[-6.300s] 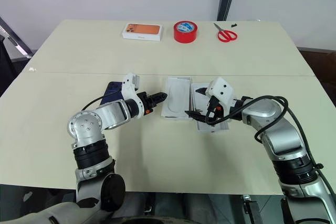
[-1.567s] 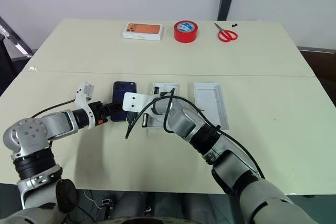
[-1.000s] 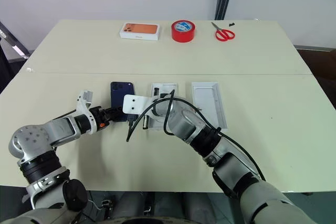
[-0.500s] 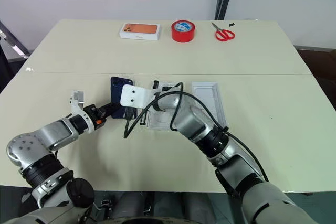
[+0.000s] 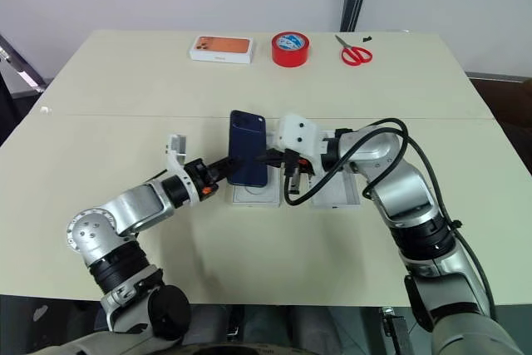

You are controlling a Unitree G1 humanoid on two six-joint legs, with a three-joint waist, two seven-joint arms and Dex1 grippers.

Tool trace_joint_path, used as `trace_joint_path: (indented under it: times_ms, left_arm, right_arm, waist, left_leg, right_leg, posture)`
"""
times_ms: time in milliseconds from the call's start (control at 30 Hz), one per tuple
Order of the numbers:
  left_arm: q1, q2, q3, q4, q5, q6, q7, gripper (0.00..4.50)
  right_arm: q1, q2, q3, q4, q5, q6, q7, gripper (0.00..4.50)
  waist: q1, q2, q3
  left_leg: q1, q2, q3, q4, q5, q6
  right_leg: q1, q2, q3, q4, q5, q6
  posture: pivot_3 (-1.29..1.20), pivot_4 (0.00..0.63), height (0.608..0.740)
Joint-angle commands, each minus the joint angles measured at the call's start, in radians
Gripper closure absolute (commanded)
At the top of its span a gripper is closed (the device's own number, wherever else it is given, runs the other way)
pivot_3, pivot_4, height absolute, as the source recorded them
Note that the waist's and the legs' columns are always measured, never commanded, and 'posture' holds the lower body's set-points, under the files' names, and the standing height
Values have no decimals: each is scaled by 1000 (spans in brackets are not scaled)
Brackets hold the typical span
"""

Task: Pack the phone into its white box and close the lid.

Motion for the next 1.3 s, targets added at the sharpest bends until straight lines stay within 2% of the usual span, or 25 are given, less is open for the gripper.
trace_joint_path:
  times_ms: [33,233,300,333,533,700,800,833,967,1033,1167,1300]
  left_arm:
    - [-2,-10,-45,-11,-32,-26,34,4468]
    - [13,8,-80,8,-89,-59,71,4468]
    - [21,23,-101,12,-111,-63,76,3519]
    - [25,32,-112,12,-123,-66,75,3276]
    - [56,131,-191,-8,-191,-101,55,407]
    - [42,286,-258,-71,-273,-160,7,407]
    - [18,434,-306,-143,-242,-188,-88,407]
    - [16,477,-324,-164,-212,-209,-127,407]
    - [41,687,-462,-218,55,-350,-298,407]
    - [54,712,-497,-185,85,-370,-342,407]
    - [82,695,-542,-189,97,-411,-425,407]
    - [108,646,-487,-156,101,-480,-434,407]
  right_arm:
    - [3,-10,-13,-30,13,-29,-23,4500]
    - [20,-12,-4,-54,29,-18,-51,4500]
    - [20,-12,-1,-54,31,-18,-58,4500]
    - [20,-12,0,-54,32,-17,-60,4500]
    - [17,-14,7,-50,40,-21,-66,4500]
    - [8,-12,10,-31,42,-16,-77,4500]
    - [-3,-24,26,19,-8,-23,-111,4500]
    - [-8,-28,31,34,-22,-23,-120,4500]
    - [-39,-38,52,100,-82,-18,-163,4500]
    - [-46,-31,55,116,-94,-17,-177,4500]
    - [-45,-26,61,119,-106,-25,-185,4500]
    - [-36,-27,61,98,-108,-16,-185,4500]
  waist:
    - [1,0,0]
    - [10,0,0]
    - [10,0,0]
    - [10,0,0]
    - [8,0,0]
    - [7,0,0]
    - [7,0,0]
    - [8,0,0]
    - [6,1,0]
    - [7,2,0]
    - [9,1,0]
    - [9,1,0]
  left_leg:
    - [0,0,0,0,0,0]
    - [-1,0,0,1,0,0]
    - [-1,0,0,1,0,0]
    - [-1,0,0,1,0,0]
    - [-1,0,0,1,0,-1]
    - [0,0,0,1,1,-1]
    - [-1,0,0,1,4,-6]
    - [-1,0,0,0,4,-7]
    - [0,-1,1,0,4,-8]
    - [0,-1,1,-1,5,-8]
    - [-1,-1,1,0,4,-7]
    - [-1,-1,1,0,2,-2]
  right_leg:
    - [0,0,0,1,0,0]
    - [0,0,0,0,0,0]
    - [0,-1,0,0,0,0]
    - [0,-1,0,0,0,0]
    - [0,-1,0,0,0,0]
    - [0,0,0,0,0,0]
    - [0,-1,0,0,0,0]
    - [0,-1,0,0,0,0]
    - [0,-1,0,-1,0,0]
    - [0,0,1,-1,0,-1]
    - [0,-1,0,-2,0,-1]
    - [0,-2,0,-3,0,0]
  posture:
    - [0,150,740]
    - [0,150,740]
    - [0,150,740]
    - [0,150,740]
    - [0,150,740]
    - [0,150,740]
    - [0,150,740]
    - [0,150,740]
    - [0,150,740]
    - [0,150,740]
    - [0,150,740]
    - [0,150,740]
